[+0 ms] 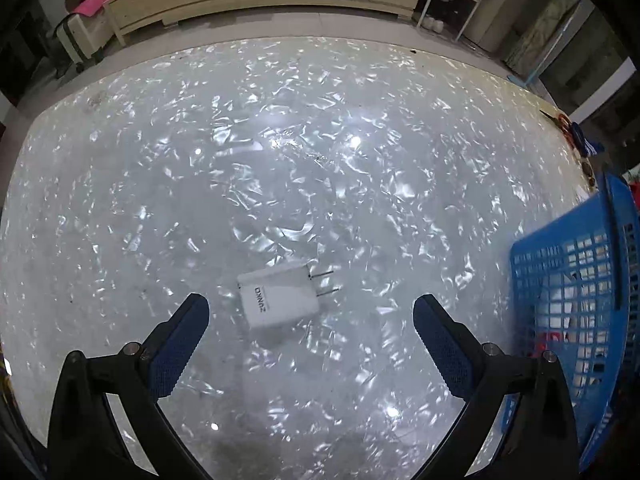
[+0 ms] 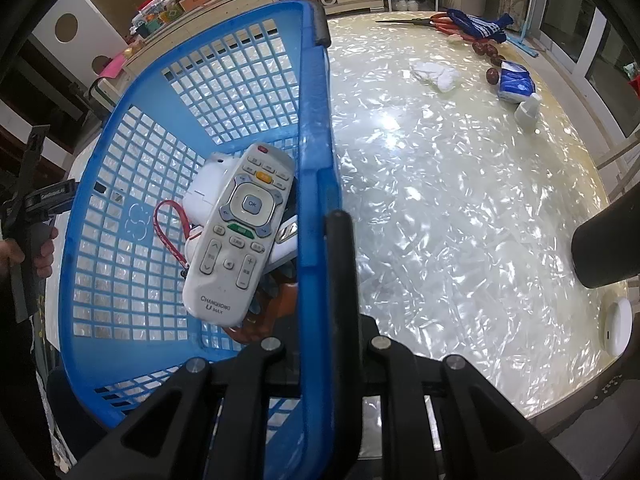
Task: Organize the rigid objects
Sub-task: 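Move the left tool back and close it on the white USB charger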
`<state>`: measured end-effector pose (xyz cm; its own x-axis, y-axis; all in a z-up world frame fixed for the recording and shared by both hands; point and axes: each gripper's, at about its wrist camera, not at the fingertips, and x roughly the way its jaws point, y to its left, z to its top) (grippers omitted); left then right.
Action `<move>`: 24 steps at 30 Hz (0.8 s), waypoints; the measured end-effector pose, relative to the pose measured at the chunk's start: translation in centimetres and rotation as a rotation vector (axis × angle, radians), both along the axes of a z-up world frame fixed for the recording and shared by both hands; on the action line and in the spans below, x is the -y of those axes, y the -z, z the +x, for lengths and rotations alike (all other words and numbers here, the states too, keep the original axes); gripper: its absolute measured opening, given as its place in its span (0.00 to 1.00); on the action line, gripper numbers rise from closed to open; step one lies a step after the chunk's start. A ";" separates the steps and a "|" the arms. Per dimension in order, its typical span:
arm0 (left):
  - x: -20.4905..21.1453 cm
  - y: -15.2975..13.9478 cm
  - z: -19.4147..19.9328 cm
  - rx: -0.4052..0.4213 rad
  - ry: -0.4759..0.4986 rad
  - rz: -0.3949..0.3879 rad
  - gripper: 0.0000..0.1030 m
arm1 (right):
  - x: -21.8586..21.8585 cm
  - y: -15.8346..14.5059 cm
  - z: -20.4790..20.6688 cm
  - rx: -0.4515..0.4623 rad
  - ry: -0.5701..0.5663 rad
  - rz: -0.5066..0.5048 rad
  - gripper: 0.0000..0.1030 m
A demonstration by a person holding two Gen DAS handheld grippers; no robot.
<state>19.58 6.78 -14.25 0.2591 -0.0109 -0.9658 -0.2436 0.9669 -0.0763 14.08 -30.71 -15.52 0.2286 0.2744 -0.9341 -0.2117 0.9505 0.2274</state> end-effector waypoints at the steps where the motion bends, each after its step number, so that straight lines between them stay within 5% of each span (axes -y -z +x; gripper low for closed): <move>1: -0.1 0.2 0.2 -0.005 0.001 0.007 1.00 | 0.0 0.0 0.0 0.000 0.000 0.000 0.13; 11: -1.7 2.6 0.8 -0.040 -0.058 -0.023 0.99 | -0.3 0.3 0.2 -0.002 -0.005 -0.007 0.13; 18: -2.4 3.6 0.8 -0.053 -0.116 -0.021 0.87 | -0.3 0.4 0.3 -0.003 -0.004 -0.003 0.13; 24: -1.8 4.1 1.1 -0.076 -0.079 0.002 0.65 | -0.3 0.5 0.3 -0.003 -0.003 -0.001 0.13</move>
